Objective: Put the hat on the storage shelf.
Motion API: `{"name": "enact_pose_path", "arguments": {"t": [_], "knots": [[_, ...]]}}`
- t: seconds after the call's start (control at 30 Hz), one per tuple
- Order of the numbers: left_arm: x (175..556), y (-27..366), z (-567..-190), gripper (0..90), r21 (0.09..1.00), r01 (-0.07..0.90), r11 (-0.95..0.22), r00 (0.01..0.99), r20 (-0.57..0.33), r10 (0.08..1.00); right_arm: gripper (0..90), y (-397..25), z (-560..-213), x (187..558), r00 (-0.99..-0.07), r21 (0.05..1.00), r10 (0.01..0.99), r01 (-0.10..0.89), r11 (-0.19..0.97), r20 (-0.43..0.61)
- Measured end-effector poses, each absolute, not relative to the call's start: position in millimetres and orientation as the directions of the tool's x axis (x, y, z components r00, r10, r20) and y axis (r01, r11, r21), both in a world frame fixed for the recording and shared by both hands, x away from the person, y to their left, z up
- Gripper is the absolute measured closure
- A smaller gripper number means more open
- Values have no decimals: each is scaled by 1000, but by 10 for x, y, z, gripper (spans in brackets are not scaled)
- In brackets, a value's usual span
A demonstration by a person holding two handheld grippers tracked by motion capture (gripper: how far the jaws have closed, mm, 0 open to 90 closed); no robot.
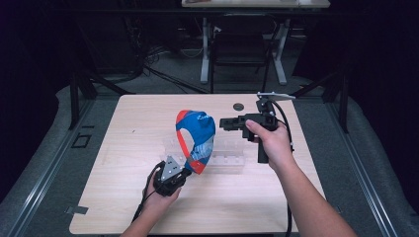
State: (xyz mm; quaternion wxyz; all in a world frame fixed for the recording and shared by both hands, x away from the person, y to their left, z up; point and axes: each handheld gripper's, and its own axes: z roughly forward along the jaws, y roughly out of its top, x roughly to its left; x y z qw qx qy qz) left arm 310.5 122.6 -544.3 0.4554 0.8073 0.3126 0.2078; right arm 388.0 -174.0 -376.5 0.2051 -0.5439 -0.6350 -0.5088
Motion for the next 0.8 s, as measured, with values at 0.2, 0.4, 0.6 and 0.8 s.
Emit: {"name": "enact_pose_path", "arguments": {"t": [0.2, 0.4, 0.6, 0.8], "knots": [[3077, 1257, -5453, 847, 868, 312, -386, 699, 66, 712, 647, -1766, -3773, 3869, -320, 423, 482, 898, -120, 816], [2978, 1460, -5399, 641, 887, 300, -352, 673, 64, 736, 643, -1869, -3770, 3813, -332, 442, 506, 890, -111, 796], [2917, 1679, -5326, 519, 883, 322, -341, 646, 58, 761, 622, -2003, -3767, 3721, -340, 476, 548, 870, -124, 764], [2854, 1850, -5303, 455, 877, 342, -338, 638, 47, 768, 573, -2095, -3824, 3582, -355, 532, 642, 841, -98, 679]]}}
